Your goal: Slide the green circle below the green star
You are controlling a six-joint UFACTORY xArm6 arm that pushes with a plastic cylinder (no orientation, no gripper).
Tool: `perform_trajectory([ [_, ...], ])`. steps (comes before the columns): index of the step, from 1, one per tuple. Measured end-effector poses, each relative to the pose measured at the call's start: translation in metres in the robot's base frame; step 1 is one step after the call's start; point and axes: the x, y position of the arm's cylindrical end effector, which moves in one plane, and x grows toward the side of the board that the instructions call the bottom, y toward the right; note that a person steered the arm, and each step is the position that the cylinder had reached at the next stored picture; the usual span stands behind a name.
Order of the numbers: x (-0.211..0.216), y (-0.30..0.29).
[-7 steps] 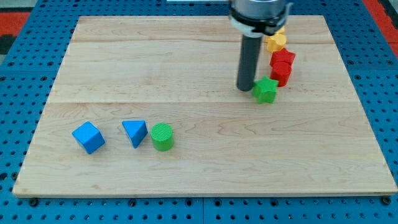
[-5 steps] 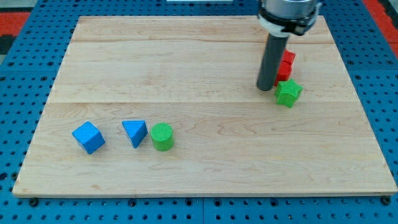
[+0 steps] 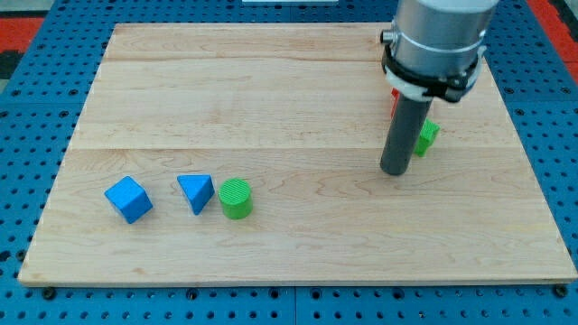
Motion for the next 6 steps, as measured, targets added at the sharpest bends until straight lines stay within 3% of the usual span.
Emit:
perform_trajectory([
  [2,0.098,-0.144],
  [3,0.075,-0.207],
  [4,0.041,-0.197],
  [5,0.019,-0.129],
  [6,0.012,-0.116],
])
